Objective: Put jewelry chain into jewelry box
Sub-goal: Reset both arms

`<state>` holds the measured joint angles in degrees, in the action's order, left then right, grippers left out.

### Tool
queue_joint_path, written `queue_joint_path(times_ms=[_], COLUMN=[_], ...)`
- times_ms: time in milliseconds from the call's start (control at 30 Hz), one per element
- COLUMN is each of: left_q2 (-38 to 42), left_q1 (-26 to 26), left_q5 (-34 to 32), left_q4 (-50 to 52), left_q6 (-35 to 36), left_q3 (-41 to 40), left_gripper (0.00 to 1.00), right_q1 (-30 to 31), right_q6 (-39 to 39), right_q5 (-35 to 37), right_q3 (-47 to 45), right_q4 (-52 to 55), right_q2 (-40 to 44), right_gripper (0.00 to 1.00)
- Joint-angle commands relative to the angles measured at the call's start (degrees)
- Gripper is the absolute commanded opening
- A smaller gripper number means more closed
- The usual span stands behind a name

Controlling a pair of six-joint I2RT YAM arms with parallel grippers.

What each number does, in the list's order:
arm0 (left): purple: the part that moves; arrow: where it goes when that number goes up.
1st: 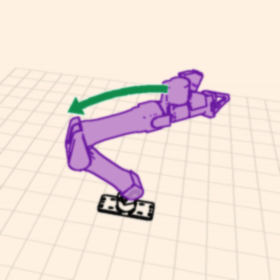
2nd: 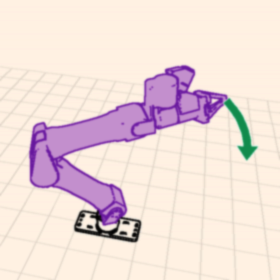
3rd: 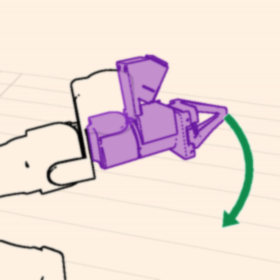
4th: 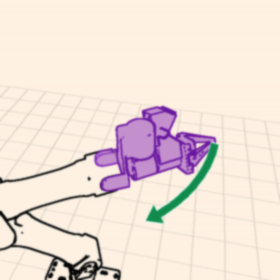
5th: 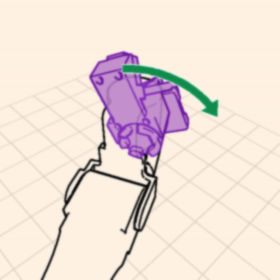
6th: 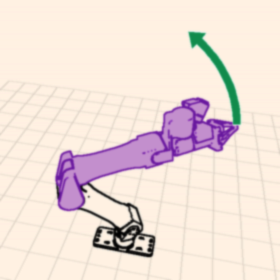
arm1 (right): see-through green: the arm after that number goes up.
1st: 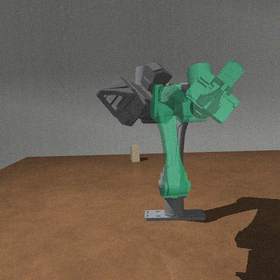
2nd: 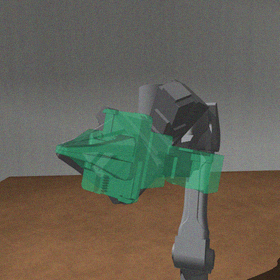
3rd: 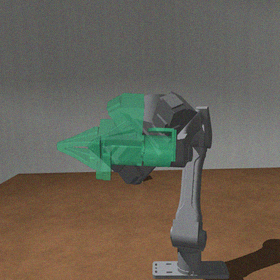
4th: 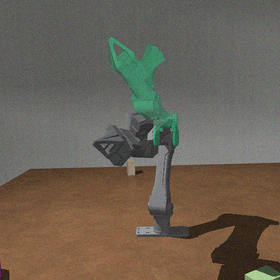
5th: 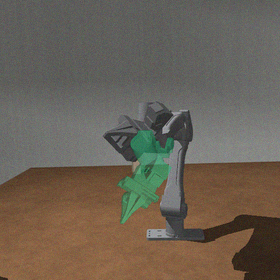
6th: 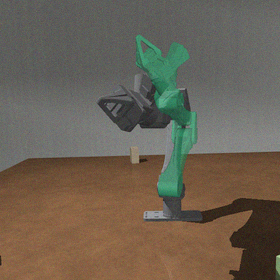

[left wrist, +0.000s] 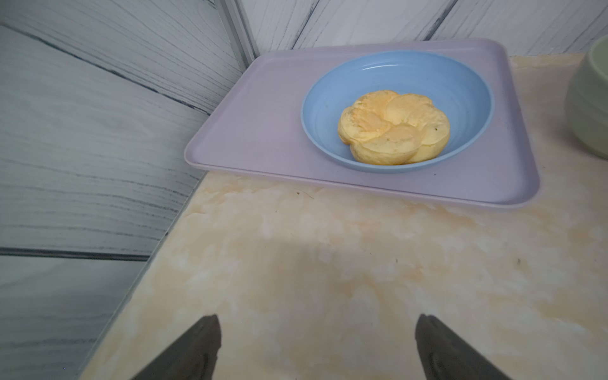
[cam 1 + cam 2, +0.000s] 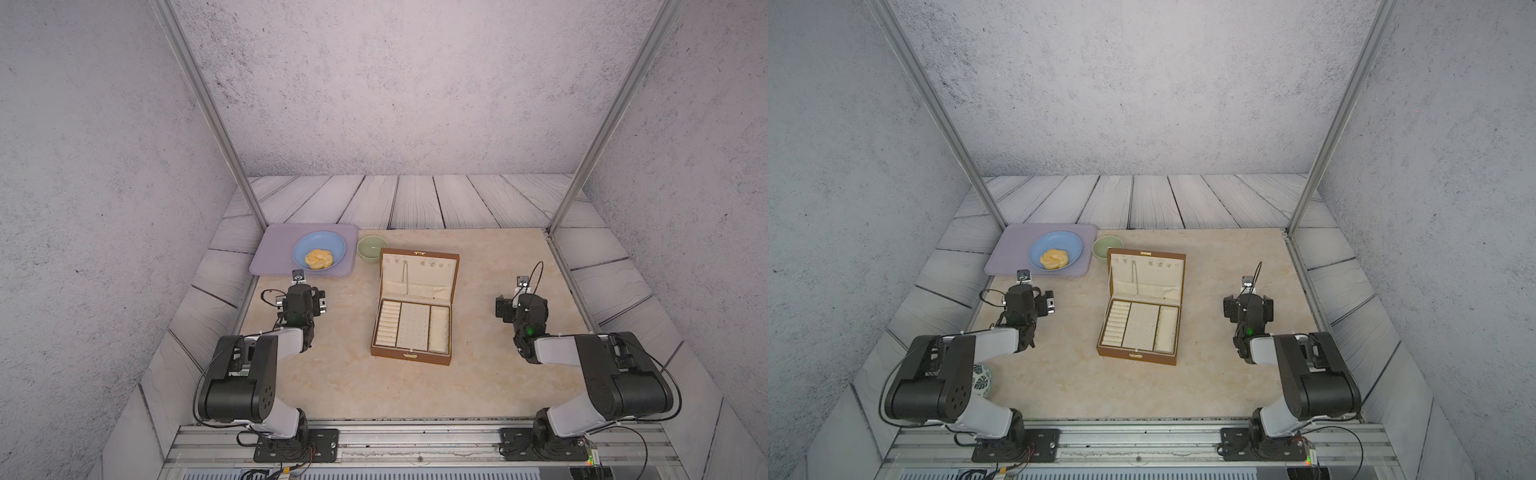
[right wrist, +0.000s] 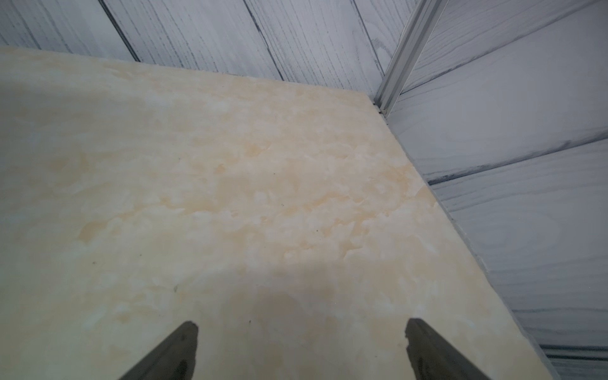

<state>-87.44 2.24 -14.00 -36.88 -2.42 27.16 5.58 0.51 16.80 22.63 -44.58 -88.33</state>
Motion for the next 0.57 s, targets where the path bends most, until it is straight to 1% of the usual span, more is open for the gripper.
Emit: queue_joint_path(times_ms=[0,33,100,167,533], left_q2=[-1.1,0.0,-0.5,-0.2,-0.1], left_q1=[-0.4,-0.7,-1.0,-1.1,-0.9], left_q5=[6.6,7.3,7.3,7.6,7.2], left_q4=[-11.6,-5.7,-8.1,-6.1,-6.3], left_q6=[2.2,1.7,1.6,1.5,1.6], left_q3=[-2.1,-0.5,-1.1,-0.6,-0.7], left_gripper=[0.98,0.98,0.98,0.98,0.98], right_q1=[-0.8,-1.0,-0.9,-0.9,-1.0], right_q6=[-0.8,-0.8,-1.2,-1.4,-1.6], right_q5=[-6.0,-6.0,-5.0,-4.3,-4.0], right_q3=[-0.1,0.1,0.3,0.5,0.6], right_q4=[-7.4,-7.0,-6.3,-6.3,-6.1], right_q2=[-1.3,-1.2,-1.1,-1.3,-1.3], right_gripper=[0.99,0.99,0.99,0.99,0.99])
